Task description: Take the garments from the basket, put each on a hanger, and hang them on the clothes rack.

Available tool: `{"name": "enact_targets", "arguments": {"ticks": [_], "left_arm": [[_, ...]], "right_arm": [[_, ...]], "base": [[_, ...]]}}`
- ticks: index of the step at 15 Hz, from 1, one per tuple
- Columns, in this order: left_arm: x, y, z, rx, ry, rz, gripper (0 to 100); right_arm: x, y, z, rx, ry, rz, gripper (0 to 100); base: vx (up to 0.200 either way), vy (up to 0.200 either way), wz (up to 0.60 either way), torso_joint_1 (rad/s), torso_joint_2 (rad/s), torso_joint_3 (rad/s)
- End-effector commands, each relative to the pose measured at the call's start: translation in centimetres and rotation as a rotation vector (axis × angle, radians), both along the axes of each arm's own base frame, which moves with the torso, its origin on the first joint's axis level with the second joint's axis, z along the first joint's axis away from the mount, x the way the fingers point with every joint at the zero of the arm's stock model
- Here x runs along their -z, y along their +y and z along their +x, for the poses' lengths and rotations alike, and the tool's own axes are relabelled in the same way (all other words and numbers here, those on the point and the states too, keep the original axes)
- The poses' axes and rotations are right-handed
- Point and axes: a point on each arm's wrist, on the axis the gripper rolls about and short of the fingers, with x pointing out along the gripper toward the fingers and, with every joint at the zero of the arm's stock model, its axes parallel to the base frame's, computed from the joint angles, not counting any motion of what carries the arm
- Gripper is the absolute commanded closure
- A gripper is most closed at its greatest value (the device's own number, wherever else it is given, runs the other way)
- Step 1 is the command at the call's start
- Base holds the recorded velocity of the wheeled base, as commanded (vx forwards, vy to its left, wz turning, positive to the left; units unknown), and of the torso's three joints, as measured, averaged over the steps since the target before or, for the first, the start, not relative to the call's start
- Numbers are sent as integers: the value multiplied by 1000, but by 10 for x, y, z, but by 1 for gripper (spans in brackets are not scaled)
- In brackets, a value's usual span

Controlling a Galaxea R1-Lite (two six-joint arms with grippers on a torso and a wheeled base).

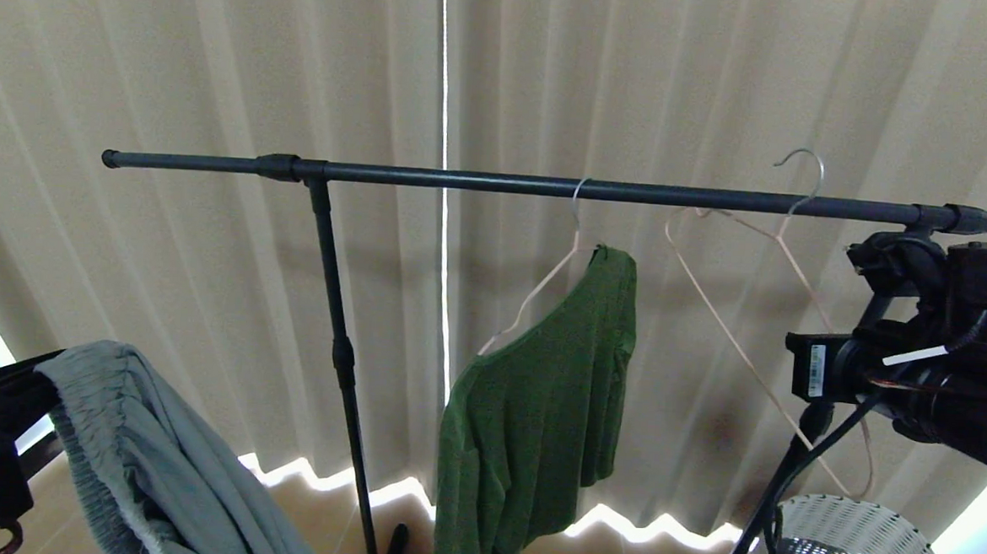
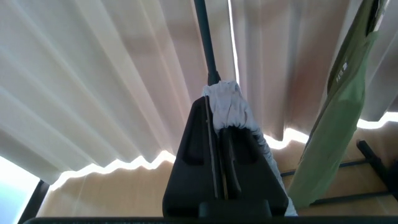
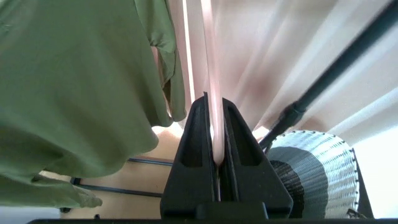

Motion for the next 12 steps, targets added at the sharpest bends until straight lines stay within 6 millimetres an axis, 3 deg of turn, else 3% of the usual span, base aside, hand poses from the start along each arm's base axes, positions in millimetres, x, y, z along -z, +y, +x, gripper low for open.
{"name": "enact_targets", "arguments": {"ticks": [1,5,12], "left_arm": [[1,0,0,-2,2,0,100],[1,0,1,-2,5,1,100],[0,0,0,-3,-1,1,100]], "right_arm": [[-8,-7,-19,-3,-39,12,100],[-9,-11,-30,-2,-50,15,100],[-7,-11,-31,-4,-46,12,100]], "base": [[0,0,0,0,0,0],[-200,0,0,5,4,2],[-200,0,0,3,4,2]]}}
